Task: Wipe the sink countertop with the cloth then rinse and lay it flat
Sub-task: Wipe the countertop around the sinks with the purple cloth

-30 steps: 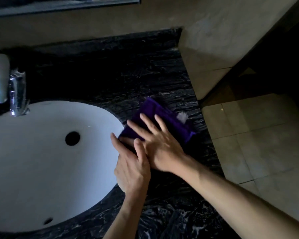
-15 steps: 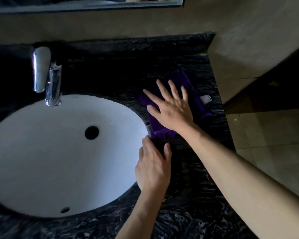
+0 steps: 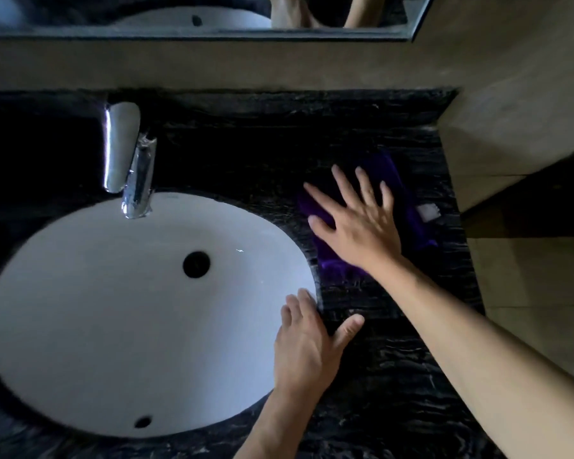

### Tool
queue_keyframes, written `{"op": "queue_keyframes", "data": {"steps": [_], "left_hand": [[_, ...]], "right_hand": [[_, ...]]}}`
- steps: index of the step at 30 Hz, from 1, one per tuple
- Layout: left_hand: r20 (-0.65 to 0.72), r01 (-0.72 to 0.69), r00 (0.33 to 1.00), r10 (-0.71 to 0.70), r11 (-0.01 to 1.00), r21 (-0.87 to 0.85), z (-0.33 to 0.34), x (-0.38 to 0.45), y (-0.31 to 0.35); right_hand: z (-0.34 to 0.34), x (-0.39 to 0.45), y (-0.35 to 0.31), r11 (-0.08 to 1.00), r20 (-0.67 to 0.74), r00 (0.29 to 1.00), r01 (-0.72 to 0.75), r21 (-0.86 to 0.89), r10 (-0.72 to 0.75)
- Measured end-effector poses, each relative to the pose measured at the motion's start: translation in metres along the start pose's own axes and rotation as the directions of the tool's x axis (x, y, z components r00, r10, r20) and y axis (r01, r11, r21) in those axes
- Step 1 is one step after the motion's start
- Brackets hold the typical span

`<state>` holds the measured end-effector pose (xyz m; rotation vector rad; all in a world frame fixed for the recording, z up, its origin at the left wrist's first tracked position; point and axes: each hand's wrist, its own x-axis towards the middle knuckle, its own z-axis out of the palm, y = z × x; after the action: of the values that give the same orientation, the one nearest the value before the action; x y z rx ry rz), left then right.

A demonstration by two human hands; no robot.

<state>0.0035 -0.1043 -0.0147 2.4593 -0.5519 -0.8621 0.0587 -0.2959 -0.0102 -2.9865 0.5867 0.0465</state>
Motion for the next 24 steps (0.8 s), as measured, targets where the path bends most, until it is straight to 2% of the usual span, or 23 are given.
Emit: {"op": "queue_keyframes", "data": {"steps": [4, 10, 12, 14, 15, 16, 17, 18, 19, 20, 22, 24], "left_hand": [[0.087, -0.035, 0.996, 0.034, 0.999, 0.007, -0.006, -0.001, -0.002], [0.123, -0.064, 0.99, 0.071, 0.996, -0.057, 0.005, 0.005, -0.018], [0.218, -0.112, 0.967, 0.134, 0.987, -0.111, 0.0, 0.007, -0.027], [0.263, -0.122, 0.947, 0.184, 0.964, -0.236, -0.015, 0.013, -0.045], [0.2, -0.112, 0.964, 0.176, 0.949, -0.296, -0.028, 0.02, -0.059], [0.056, -0.108, 0.989, 0.133, 0.941, -0.322, -0.043, 0.031, -0.078], [-0.146, -0.121, 0.986, 0.081, 0.951, -0.285, -0.064, 0.044, -0.099], [-0.342, -0.111, 0.939, 0.036, 0.973, -0.201, -0.088, 0.059, -0.123], [-0.481, -0.061, 0.876, -0.004, 0.991, -0.118, -0.114, 0.072, -0.144], [-0.574, -0.013, 0.819, -0.014, 0.999, -0.043, -0.148, 0.086, -0.162], [-0.679, 0.04, 0.73, 0.078, 0.987, 0.157, -0.208, 0.114, -0.192], [-0.675, 0.085, 0.716, 0.179, 0.937, 0.34, -0.252, 0.149, -0.208]], "right_hand": [[-0.001, 0.029, -0.011, 1.0, 0.035, 0.999, -0.021, 0.003, 0.021], [-0.004, -0.092, -0.009, 0.986, 0.07, 0.983, 0.168, -0.012, -0.167], [-0.005, -0.111, -0.007, 0.984, 0.086, 0.982, 0.174, -0.037, -0.17], [-0.004, -0.101, -0.01, 0.991, 0.096, 0.99, 0.111, -0.071, -0.104], [-0.002, -0.091, -0.015, 0.995, 0.096, 0.993, 0.075, -0.071, -0.068], [-0.001, -0.079, -0.021, 0.996, 0.092, 0.995, 0.051, -0.073, -0.044], [0.0, -0.066, -0.027, 0.996, 0.084, 0.996, 0.036, -0.08, -0.029], [0.002, -0.055, -0.031, 0.995, 0.08, 0.997, 0.023, -0.092, -0.015], [0.002, -0.044, -0.035, 0.994, 0.074, 0.997, 0.011, -0.104, -0.003], [0.002, -0.033, -0.041, 0.994, 0.063, 0.998, 0.002, -0.113, 0.005], [0.002, -0.008, -0.054, 0.993, 0.04, 0.998, -0.033, -0.114, 0.038], [0.003, 0.016, -0.071, 0.992, 0.024, 0.996, -0.084, -0.096, 0.087]]}}
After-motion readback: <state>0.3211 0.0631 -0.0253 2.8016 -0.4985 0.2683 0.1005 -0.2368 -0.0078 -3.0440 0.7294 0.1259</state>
